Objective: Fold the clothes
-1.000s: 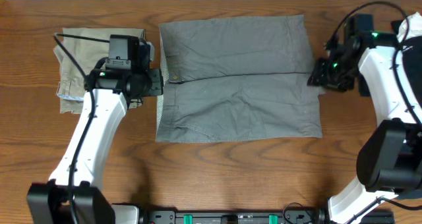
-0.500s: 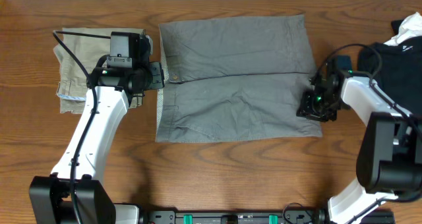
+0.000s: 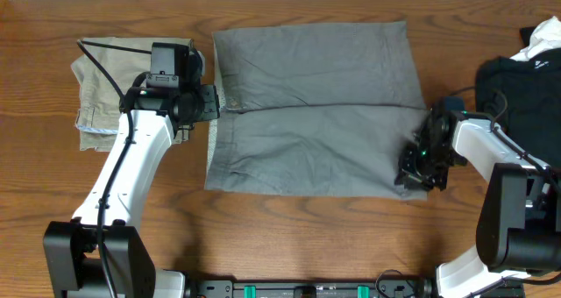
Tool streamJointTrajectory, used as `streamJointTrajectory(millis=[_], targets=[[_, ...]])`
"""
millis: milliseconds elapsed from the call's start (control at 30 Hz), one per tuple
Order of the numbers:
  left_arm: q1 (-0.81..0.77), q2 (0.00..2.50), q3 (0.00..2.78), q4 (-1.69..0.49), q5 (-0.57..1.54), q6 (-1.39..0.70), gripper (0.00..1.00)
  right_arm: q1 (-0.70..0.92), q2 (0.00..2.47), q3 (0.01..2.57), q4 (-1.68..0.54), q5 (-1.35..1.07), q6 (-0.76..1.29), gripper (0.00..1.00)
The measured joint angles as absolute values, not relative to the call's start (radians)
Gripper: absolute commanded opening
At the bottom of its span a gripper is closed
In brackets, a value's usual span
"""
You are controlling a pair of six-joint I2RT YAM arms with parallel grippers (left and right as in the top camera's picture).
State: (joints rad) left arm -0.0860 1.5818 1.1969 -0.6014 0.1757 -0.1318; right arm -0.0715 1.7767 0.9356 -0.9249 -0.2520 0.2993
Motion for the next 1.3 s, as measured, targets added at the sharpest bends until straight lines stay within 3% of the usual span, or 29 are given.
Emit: streamJointTrajectory(millis=[467,767,1033,1300], targets=[[-0.086,1.582,1.197,-0.602,0.176,-0.132,0.17,-0.072,1.811,0.918,-1.132,-0.220,0.323,0.31],[-0.086,1.582,1.196,-0.619,0.176,-0.136,0.17,-0.072,1.704,1.210,-1.225,-0.260,0.280,0.41],[-0.086,1.582,1.196,-0.621,0.176,-0.173,0.17,-0.072,1.573,1.316,-1.132,-0.191,0.251,0.31],[-0.086,1.582,1.196,-0.629,0.182,-0.188,0.17,-0.072,1.624,1.314,-1.017,-0.106,0.251,0.31]])
